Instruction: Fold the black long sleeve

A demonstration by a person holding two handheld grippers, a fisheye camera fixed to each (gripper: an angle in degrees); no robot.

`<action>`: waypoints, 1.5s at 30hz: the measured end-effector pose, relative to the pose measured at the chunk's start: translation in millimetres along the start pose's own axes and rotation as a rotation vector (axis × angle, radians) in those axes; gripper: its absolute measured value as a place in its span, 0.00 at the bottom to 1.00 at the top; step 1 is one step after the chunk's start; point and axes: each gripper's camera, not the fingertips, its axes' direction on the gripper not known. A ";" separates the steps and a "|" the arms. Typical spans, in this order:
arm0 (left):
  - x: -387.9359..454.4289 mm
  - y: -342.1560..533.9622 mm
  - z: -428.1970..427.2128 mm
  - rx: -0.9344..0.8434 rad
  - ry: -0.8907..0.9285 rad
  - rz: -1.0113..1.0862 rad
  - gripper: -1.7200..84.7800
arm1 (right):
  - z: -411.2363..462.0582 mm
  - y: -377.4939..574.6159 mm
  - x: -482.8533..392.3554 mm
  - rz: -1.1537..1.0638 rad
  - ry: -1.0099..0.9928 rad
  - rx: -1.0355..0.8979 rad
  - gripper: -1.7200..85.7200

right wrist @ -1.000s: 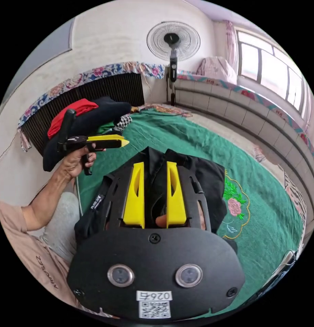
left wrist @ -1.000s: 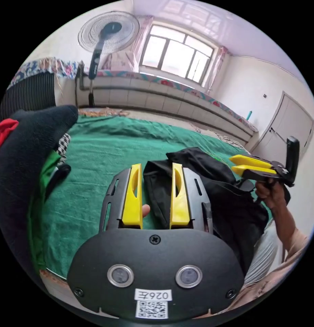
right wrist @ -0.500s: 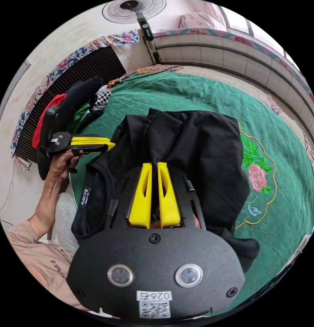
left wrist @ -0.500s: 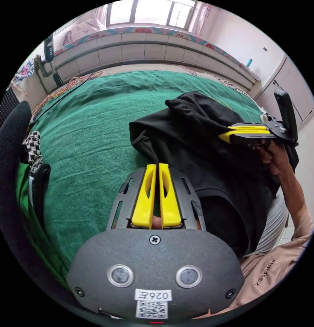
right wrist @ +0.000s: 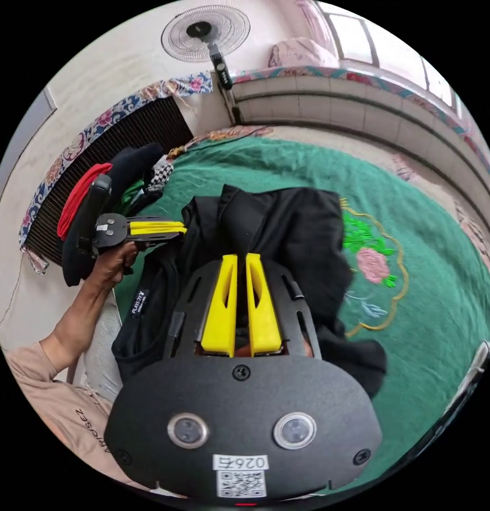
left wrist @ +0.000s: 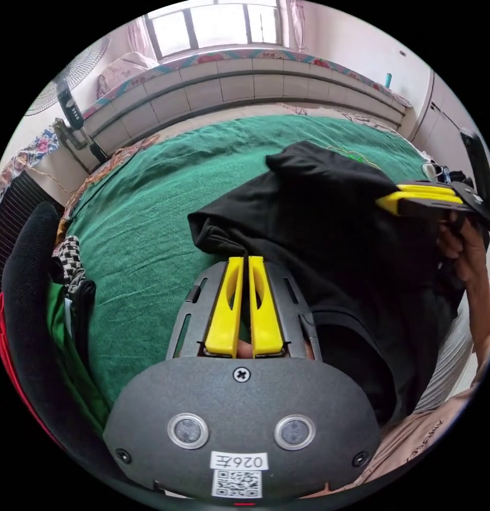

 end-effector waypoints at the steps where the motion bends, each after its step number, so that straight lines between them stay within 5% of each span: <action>1: -8.4 6.4 -13.4 0.045 0.004 -0.029 0.02 | -31.6 17.2 4.9 0.006 0.047 0.061 0.01; 10: -82.8 100.8 -140.4 0.582 0.282 -0.293 0.01 | -289.5 189.3 -3.4 0.116 0.343 0.566 0.00; 18: -86.3 86.6 -277.3 0.802 0.179 -0.150 0.02 | -408.9 264.5 -46.3 0.081 0.505 0.828 0.00; 23: -109.5 8.8 -287.8 0.707 -0.029 -0.172 0.05 | -401.8 214.5 31.9 0.216 0.534 0.789 0.01; 28: -178.6 -76.4 -168.3 0.245 0.062 -0.379 0.02 | -308.4 130.2 198.5 0.566 0.424 0.350 0.04; 35: -135.2 -17.8 -133.0 0.165 0.168 -0.137 0.03 | -273.2 223.0 170.7 0.447 0.490 0.274 0.06; 40: -78.6 31.7 -161.9 0.168 0.370 0.060 0.09 | -236.5 294.7 150.3 0.388 0.329 0.094 0.09; 45: -28.6 30.0 -174.5 0.106 0.245 0.164 0.11 | -202.8 300.1 121.2 0.276 0.263 0.055 0.12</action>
